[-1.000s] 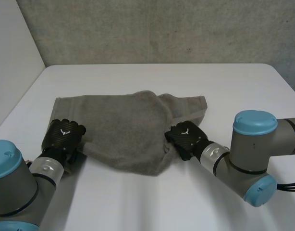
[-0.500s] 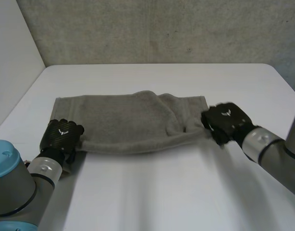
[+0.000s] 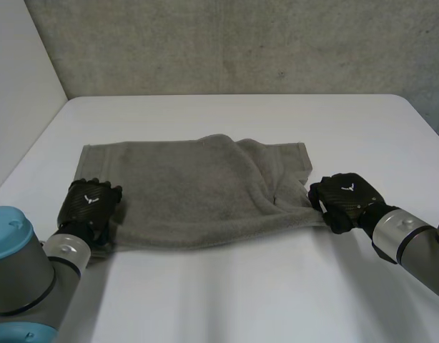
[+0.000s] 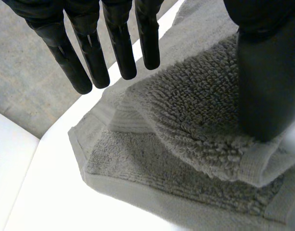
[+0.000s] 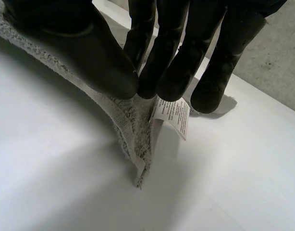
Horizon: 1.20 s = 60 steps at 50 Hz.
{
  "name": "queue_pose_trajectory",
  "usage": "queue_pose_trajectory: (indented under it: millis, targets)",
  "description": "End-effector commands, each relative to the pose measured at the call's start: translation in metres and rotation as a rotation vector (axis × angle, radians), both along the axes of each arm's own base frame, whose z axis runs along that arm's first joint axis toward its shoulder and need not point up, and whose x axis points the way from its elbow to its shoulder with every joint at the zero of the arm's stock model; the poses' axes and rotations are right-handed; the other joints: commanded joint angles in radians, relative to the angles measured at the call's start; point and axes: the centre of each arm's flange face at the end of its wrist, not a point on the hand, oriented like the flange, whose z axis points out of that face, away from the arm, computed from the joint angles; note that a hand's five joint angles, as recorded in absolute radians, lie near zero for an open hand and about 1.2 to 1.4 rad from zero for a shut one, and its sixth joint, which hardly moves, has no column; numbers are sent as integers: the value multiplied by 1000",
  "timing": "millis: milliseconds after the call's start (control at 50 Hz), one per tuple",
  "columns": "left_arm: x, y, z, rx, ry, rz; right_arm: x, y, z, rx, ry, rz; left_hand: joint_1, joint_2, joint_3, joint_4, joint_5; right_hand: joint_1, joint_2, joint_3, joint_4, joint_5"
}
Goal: Fold the towel.
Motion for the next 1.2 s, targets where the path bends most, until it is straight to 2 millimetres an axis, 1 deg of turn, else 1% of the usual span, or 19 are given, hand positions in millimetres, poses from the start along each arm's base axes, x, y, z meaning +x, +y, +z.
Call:
queue_pose_trajectory:
  millis: [20,180,240,420,520,680,700,720,740,760,780,840,880,900,940,1000,1040,1100,1200]
  targets:
    - [3,1,1,8,-3,8,-8,-10,1,-36,0,-38,-145,-135,-124,-146,-282,68,80,67,62,62]
    - [11,-5,1,8,-3,42,-26,-27,6,-64,-20,-111,-204,-194,-182,-205,-341,68,80,67,62,62]
    - [11,-5,1,8,-3,42,-30,-29,6,-63,-29,-125,-204,-194,-183,-205,-341,68,80,67,62,62]
    - [11,-4,1,8,-3,41,-31,-33,8,-87,-64,-143,-204,-194,-183,-205,-341,68,80,67,62,62]
    - [11,-3,1,12,-4,41,-36,-39,10,-113,-70,-180,-201,-191,-180,-202,-338,68,80,67,62,62]
    - [11,-4,16,-32,9,38,-37,-41,11,-118,-59,-179,-184,-174,-162,-184,-321,68,80,67,62,62]
    - [11,-3,16,-33,10,37,-36,-41,12,-113,-62,-176,-184,-174,-162,-184,-321,63,75,62,57,57]
    - [11,-2,16,-35,10,37,-35,-39,12,-97,-61,-167,-186,-177,-165,-187,-323,-332,-320,-333,-339,-338]
    - [11,-2,16,-35,10,37,-35,-38,12,-97,-61,-167,-186,-177,-165,-187,-323,-336,-324,-337,-343,-342]
    - [11,0,18,-39,11,34,-33,-35,12,-63,-59,-151,-186,-177,-165,-187,-323,-542,-531,-544,-549,-548]
    - [11,0,18,-39,11,34,-30,-30,12,-21,-60,-125,-186,-177,-165,-187,-323,-614,-602,-616,-621,-620]
    - [10,3,20,-49,16,28,-27,-23,10,19,-64,-92,-189,-180,-168,-190,-326,-650,-638,-652,-657,-656]
    - [9,4,20,-51,16,25,-17,-10,7,72,-68,-14,-189,-180,-168,-190,-326,-676,-665,-678,-683,-683]
    - [9,4,20,-51,16,25,-17,-10,7,72,-68,-13,-189,-180,-168,-190,-326,-676,-665,-678,-683,-683]
    - [9,4,19,-48,16,23,-4,1,2,83,-58,58,-189,-180,-168,-190,-326,-674,-662,-675,-680,-680]
    - [9,4,19,-50,15,23,-1,4,-1,82,-46,71,-189,-180,-168,-190,-326,-668,-656,-669,-674,-674]
    - [9,5,18,-45,14,21,2,6,-10,101,-37,85,-189,-180,-168,-190,-326,-656,-644,-658,-663,-662]
    - [9,5,18,-44,13,23,4,5,-15,91,-41,88,-189,-180,-168,-190,-326,-630,-618,-631,-636,-636]
    - [8,6,17,-41,13,18,10,7,-17,75,-41,110,-189,-180,-168,-190,-326,-565,-553,-567,-572,-571]
